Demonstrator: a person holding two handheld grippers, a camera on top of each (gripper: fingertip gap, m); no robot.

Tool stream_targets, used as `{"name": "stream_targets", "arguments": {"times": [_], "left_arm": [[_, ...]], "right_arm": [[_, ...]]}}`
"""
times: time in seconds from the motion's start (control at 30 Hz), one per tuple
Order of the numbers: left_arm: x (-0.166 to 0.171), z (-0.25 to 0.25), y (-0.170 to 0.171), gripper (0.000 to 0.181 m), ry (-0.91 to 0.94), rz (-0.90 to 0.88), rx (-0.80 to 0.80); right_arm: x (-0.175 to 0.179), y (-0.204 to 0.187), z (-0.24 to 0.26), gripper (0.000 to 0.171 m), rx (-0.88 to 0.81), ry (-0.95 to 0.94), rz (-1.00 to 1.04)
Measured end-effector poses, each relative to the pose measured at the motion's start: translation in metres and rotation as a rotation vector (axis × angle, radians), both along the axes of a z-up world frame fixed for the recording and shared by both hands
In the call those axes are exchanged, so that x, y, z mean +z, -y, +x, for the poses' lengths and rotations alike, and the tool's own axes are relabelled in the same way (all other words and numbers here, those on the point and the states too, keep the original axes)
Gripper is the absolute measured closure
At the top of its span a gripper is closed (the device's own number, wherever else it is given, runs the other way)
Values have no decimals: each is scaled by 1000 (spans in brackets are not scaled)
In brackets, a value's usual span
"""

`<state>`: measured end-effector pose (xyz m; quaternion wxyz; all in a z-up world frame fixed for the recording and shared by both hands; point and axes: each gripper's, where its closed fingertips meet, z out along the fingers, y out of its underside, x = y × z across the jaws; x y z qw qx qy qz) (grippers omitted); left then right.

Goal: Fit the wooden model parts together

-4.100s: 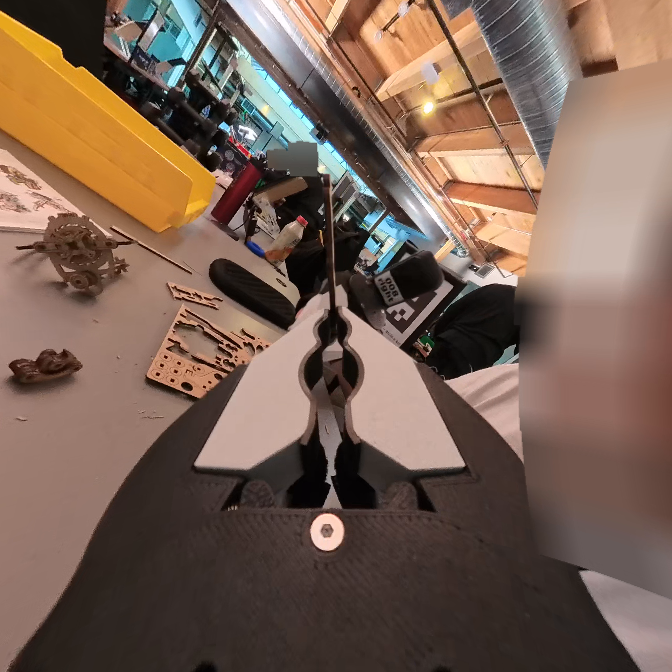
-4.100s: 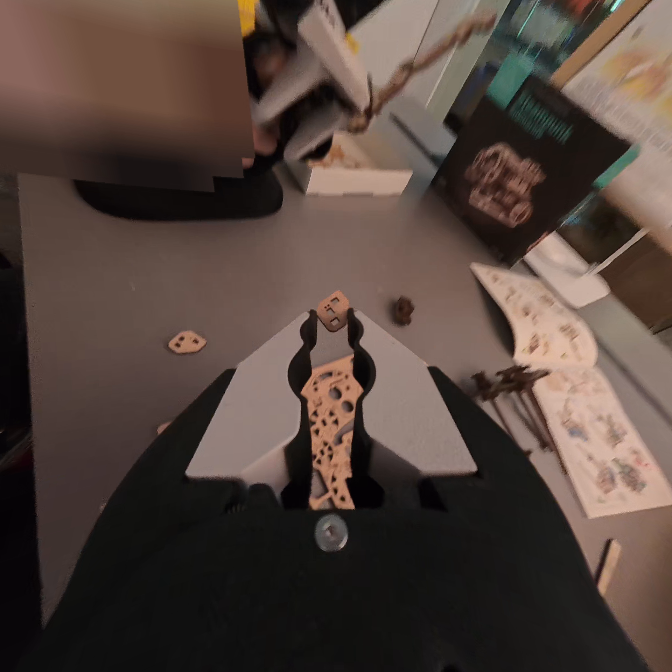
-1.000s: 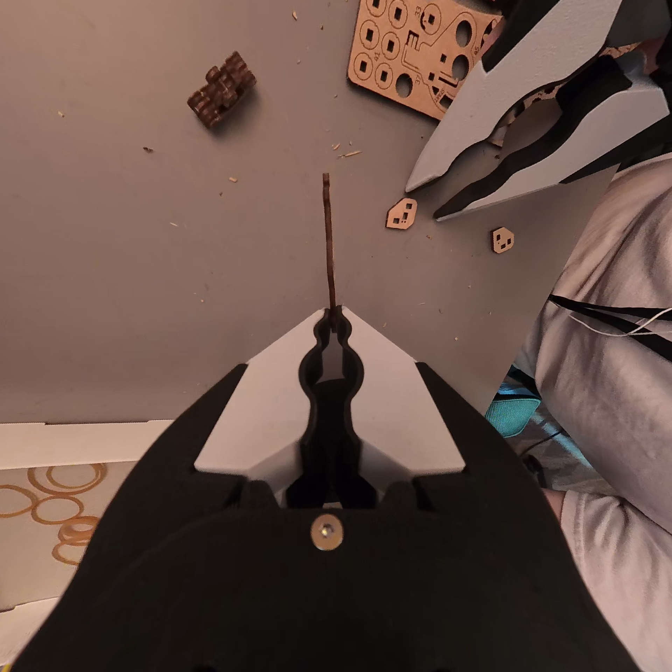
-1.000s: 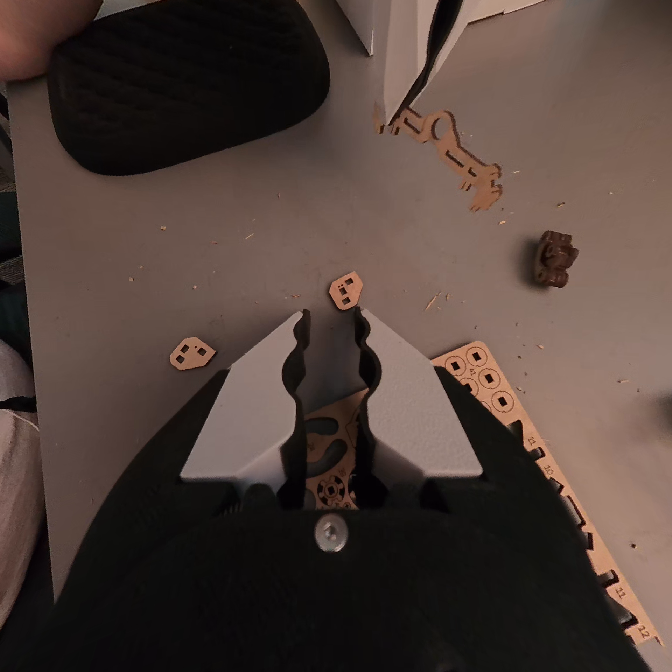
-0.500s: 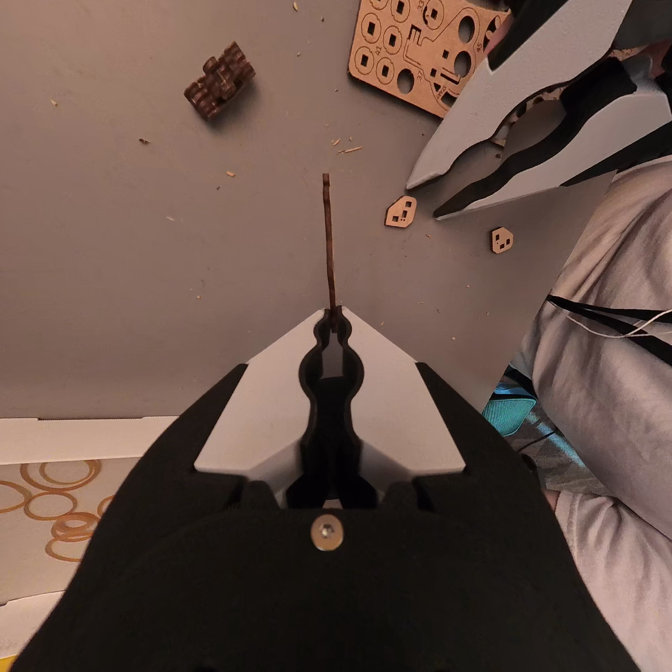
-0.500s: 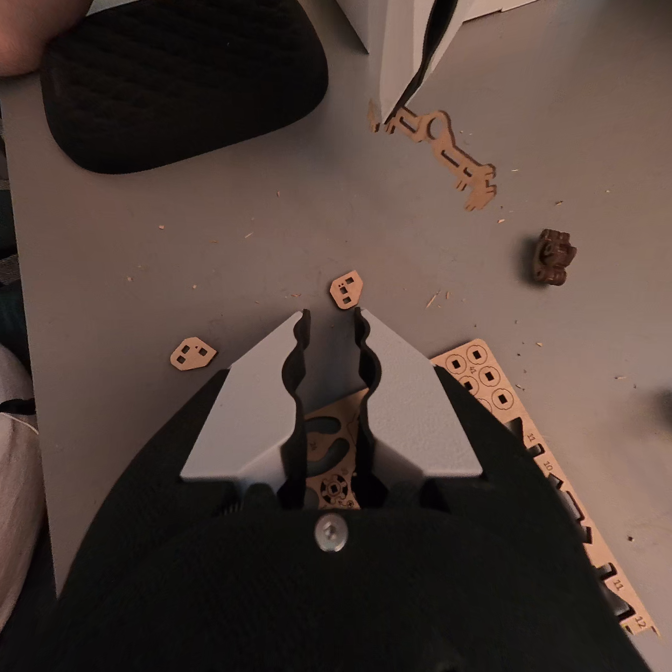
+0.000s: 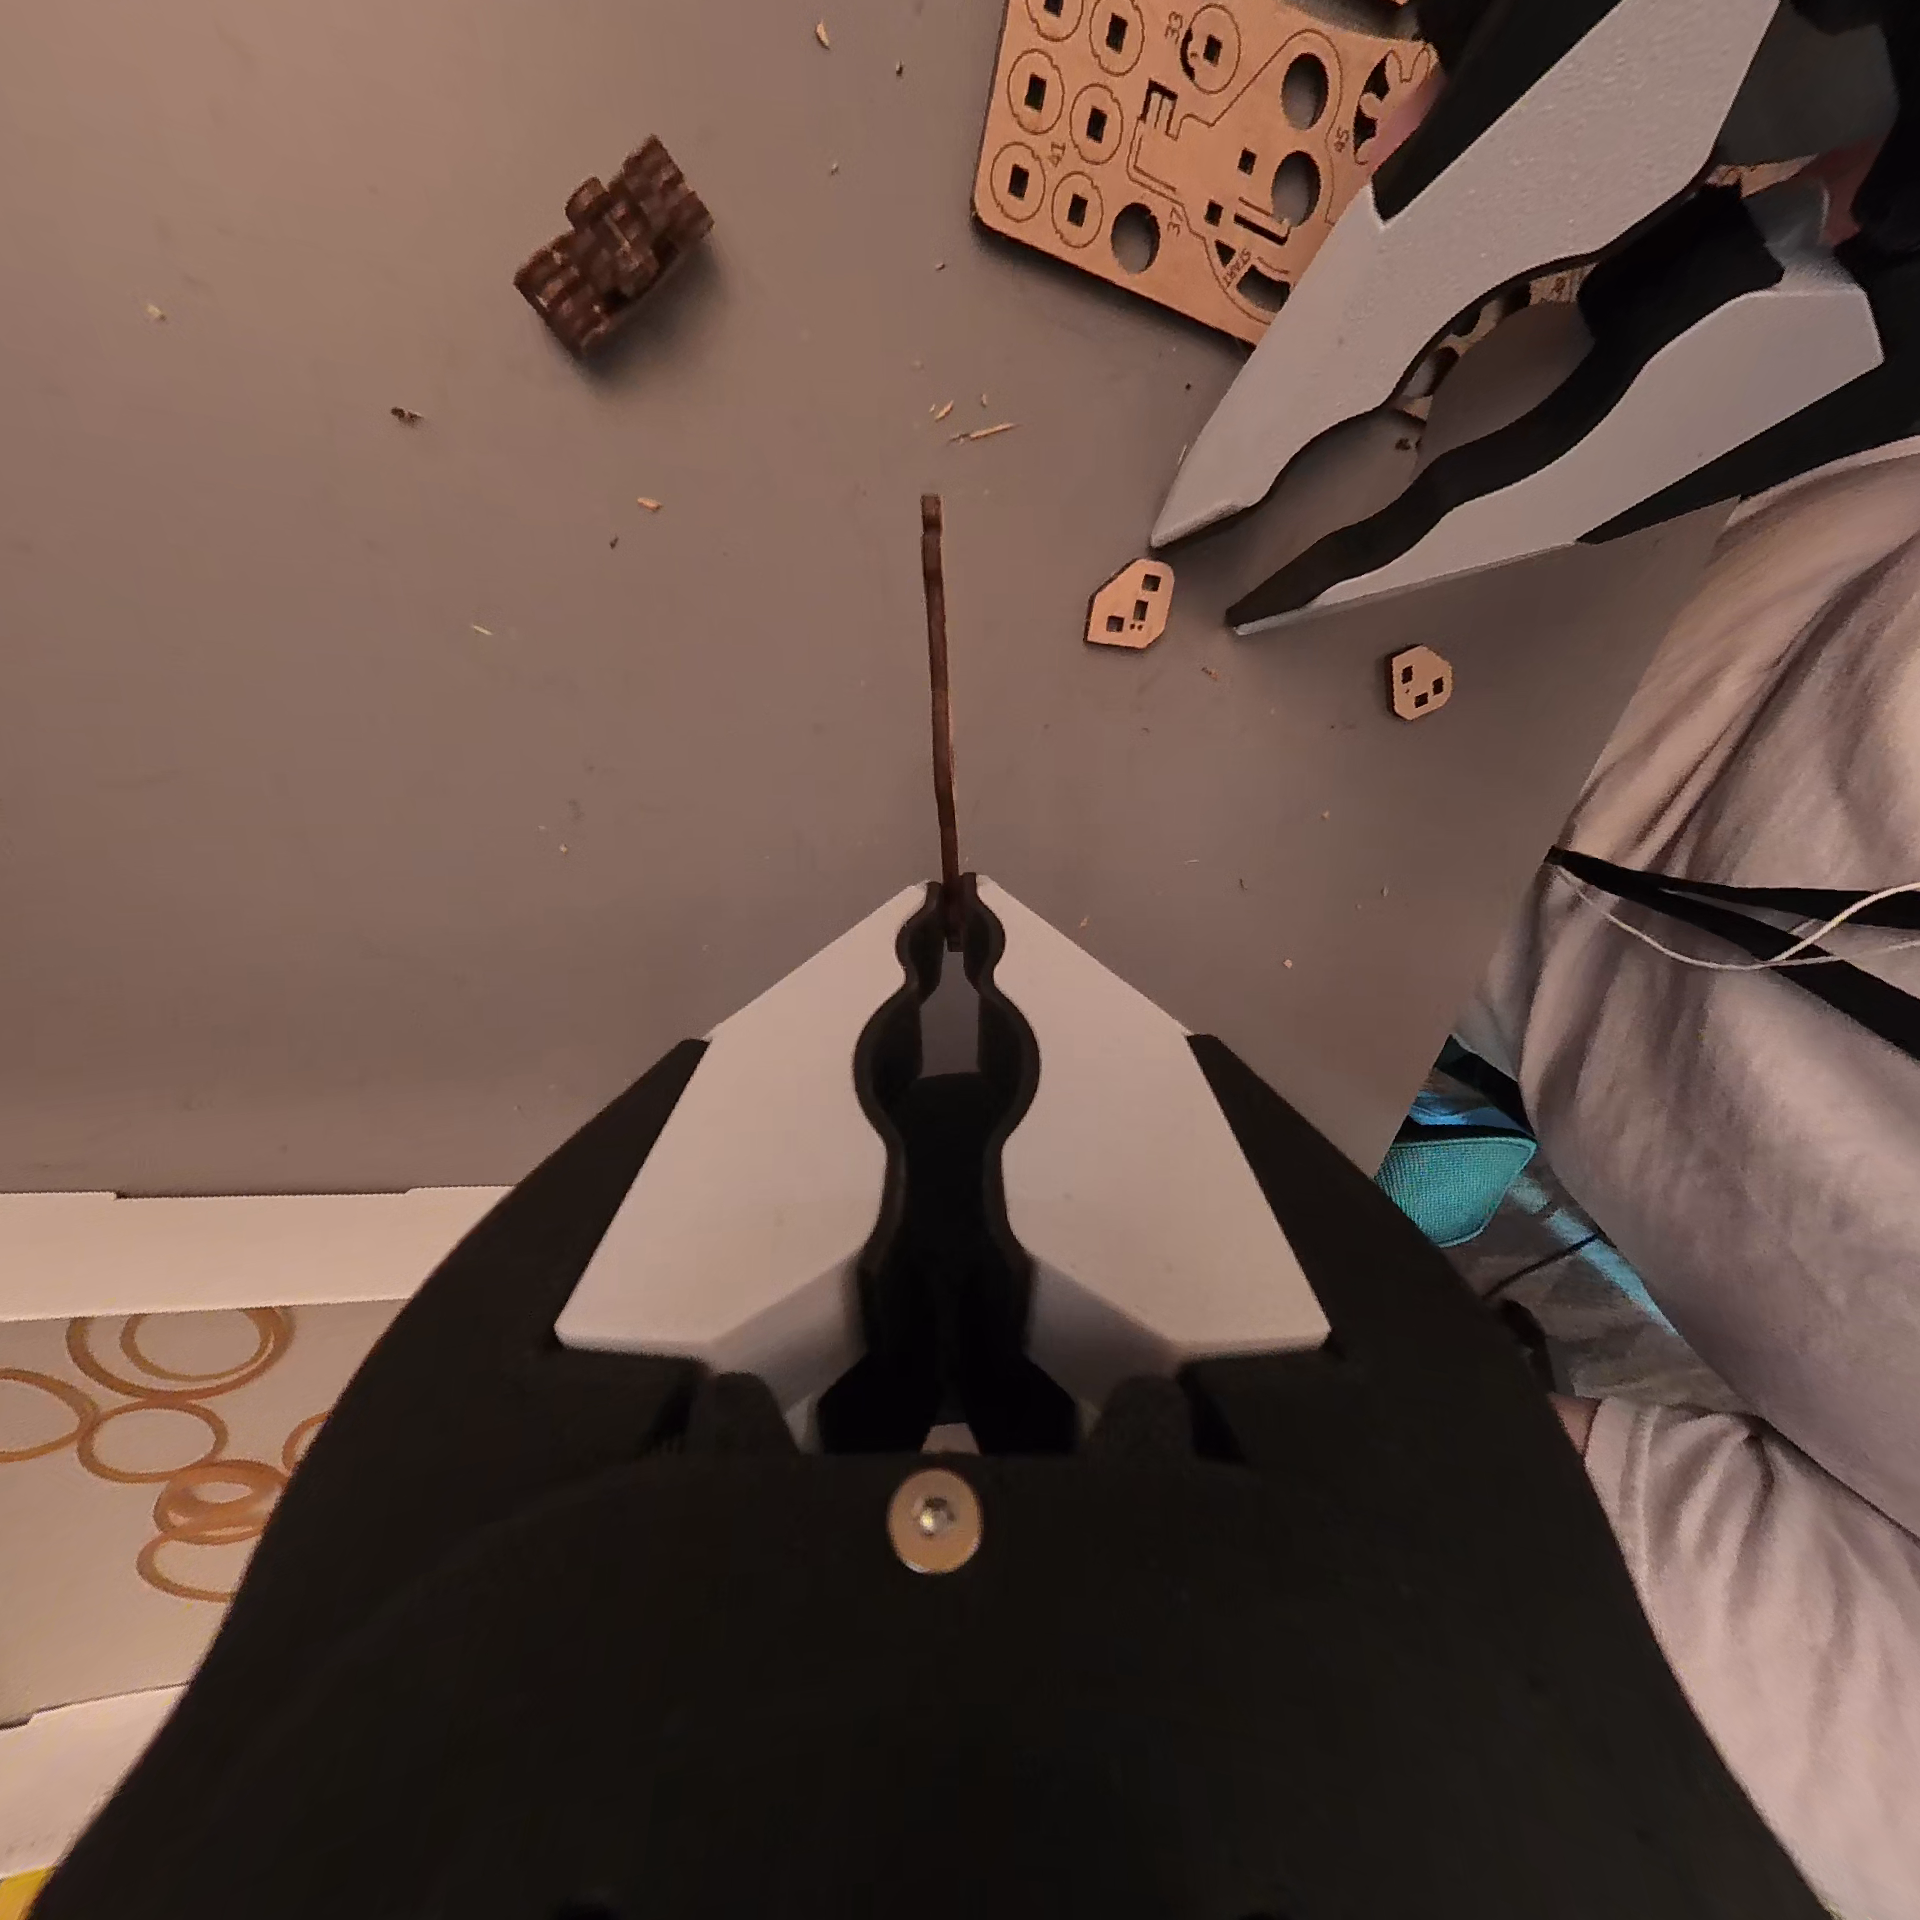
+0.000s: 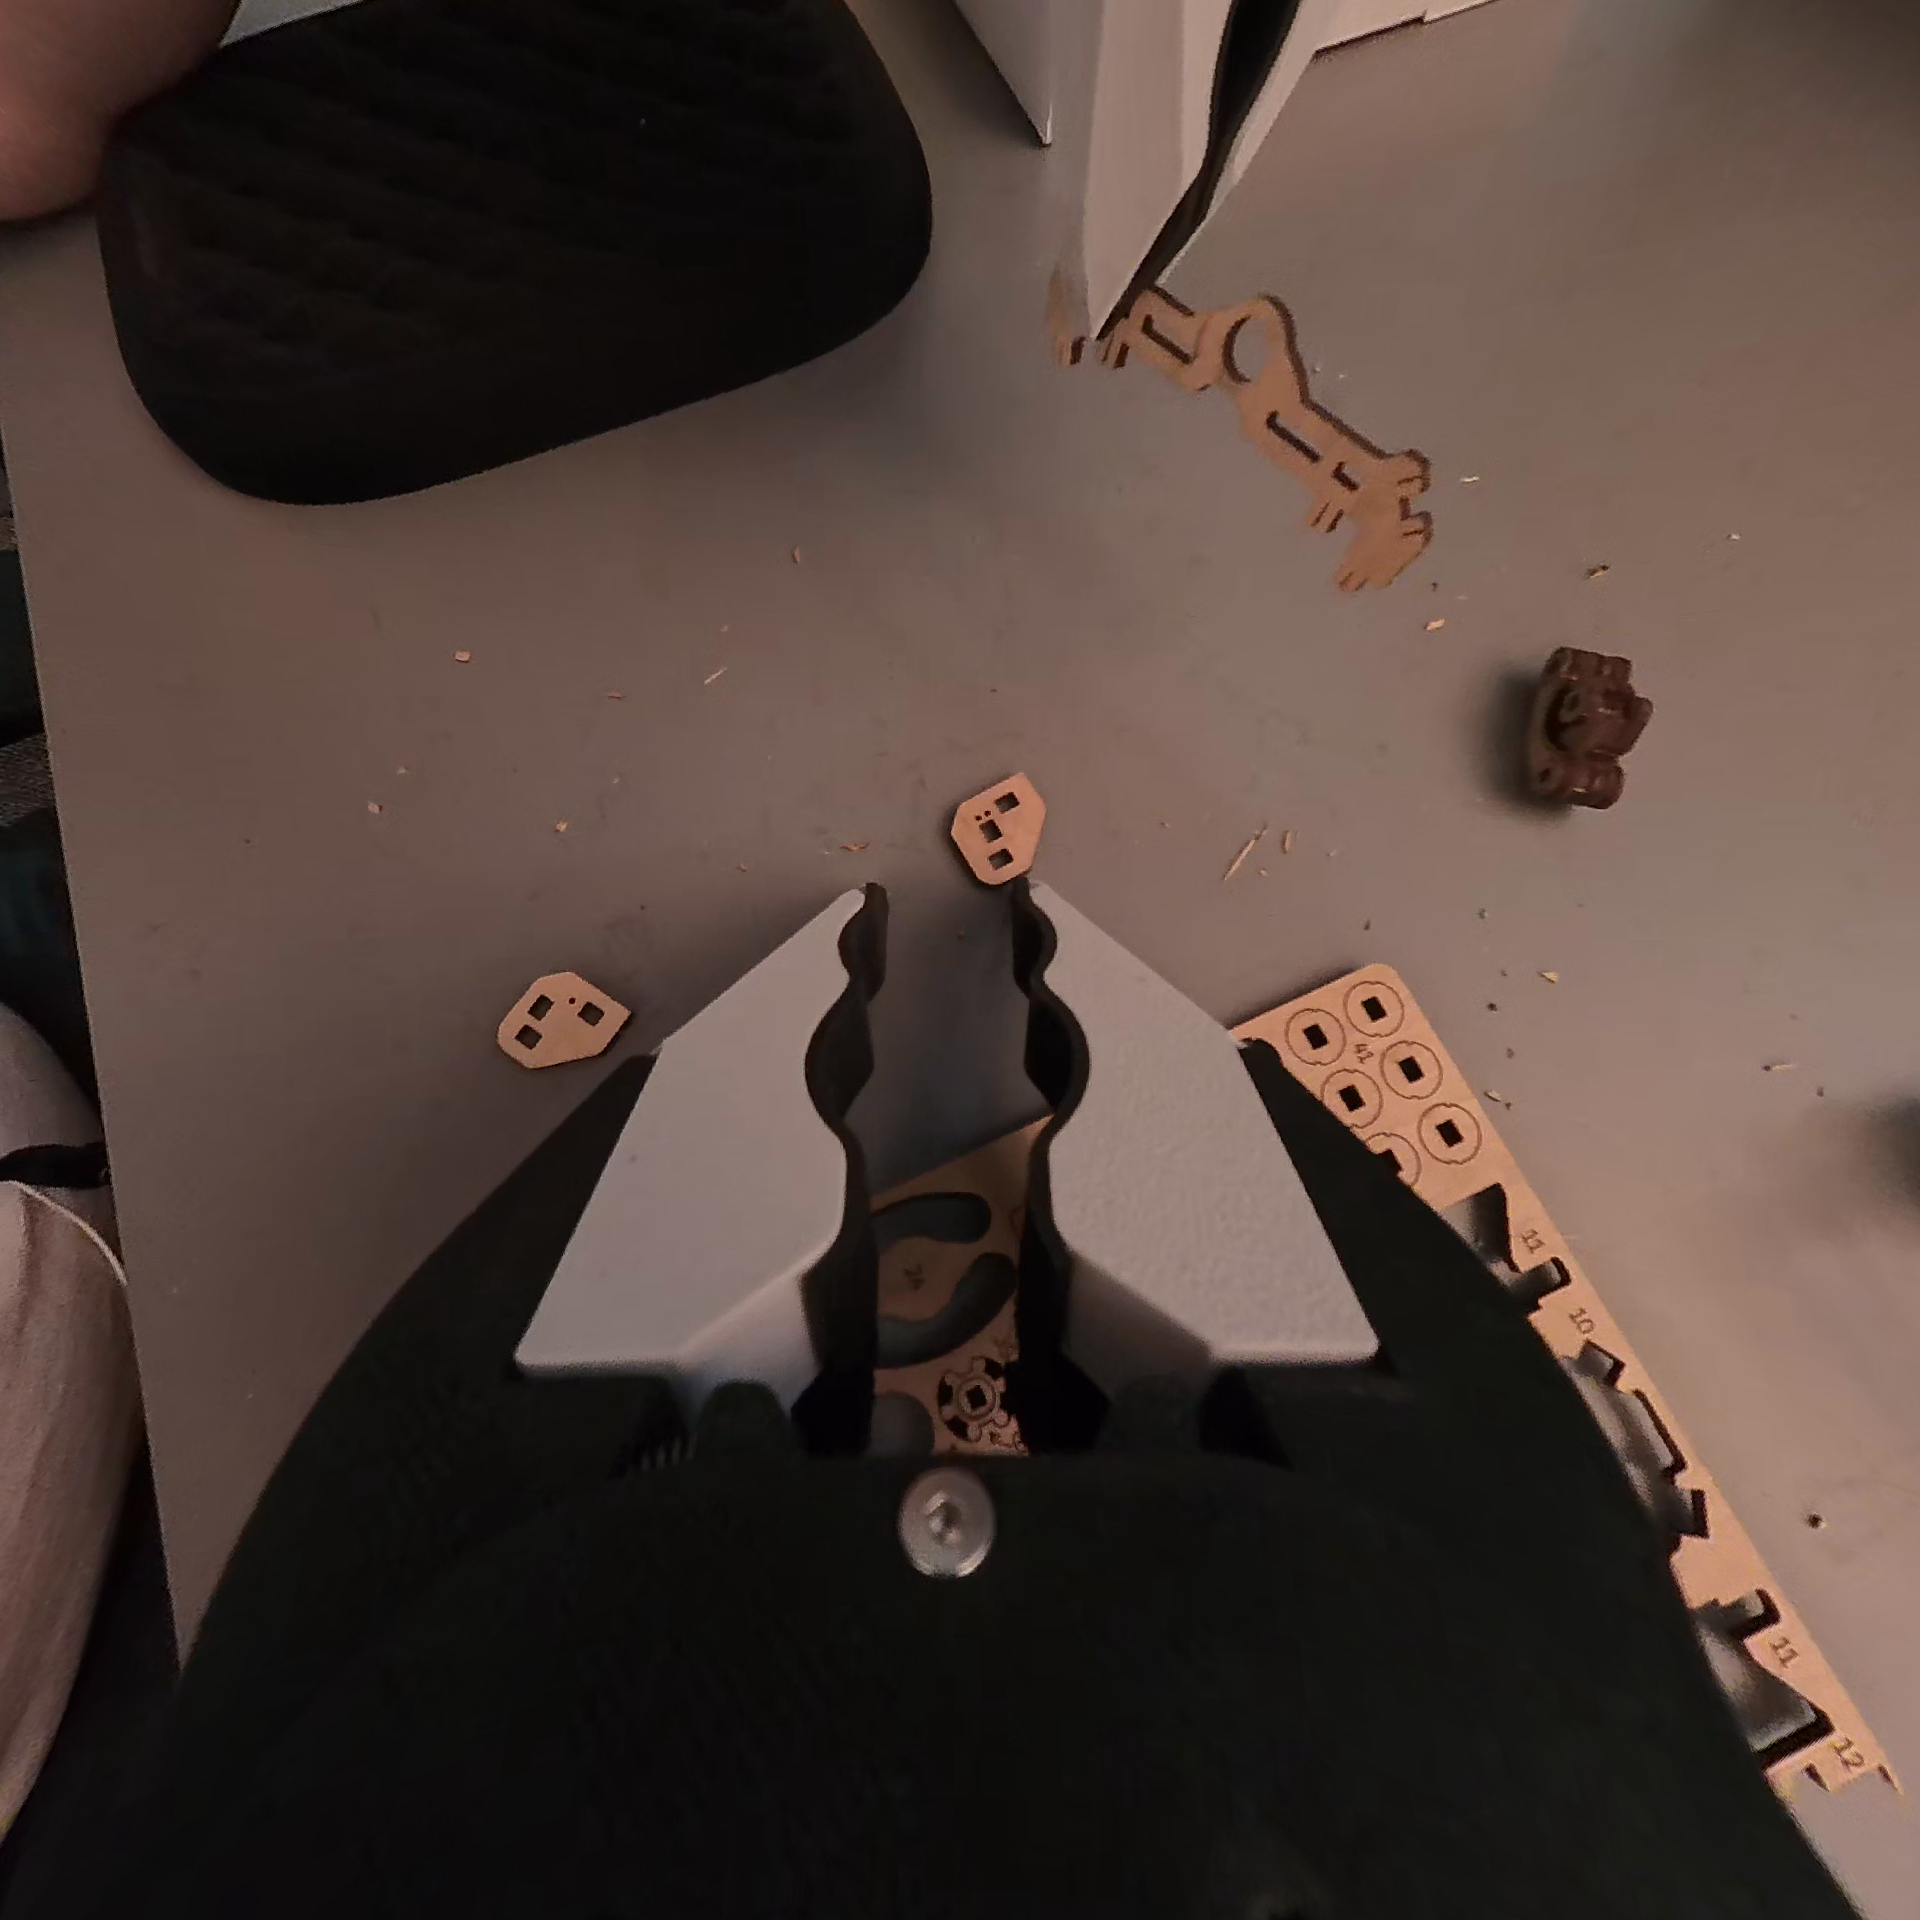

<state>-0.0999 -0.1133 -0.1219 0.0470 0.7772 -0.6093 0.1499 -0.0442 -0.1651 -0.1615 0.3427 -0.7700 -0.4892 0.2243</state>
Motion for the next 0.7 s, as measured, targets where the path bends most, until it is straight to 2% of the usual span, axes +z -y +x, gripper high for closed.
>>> {"name": "stream_targets", "arguments": {"times": [0.27, 0.53, 0.7], "left_arm": [[-2, 0, 0, 180, -7, -4, -2], [-1, 0, 1, 180, -4, -3, -5], [0, 0, 1, 180, -1, -3, -5]], "right_arm": [[0, -4, -1, 148, -13, 13, -7], [2, -32, 15, 148, -161, 89, 75], [2, -23, 6, 148, -116, 35, 12]]}}
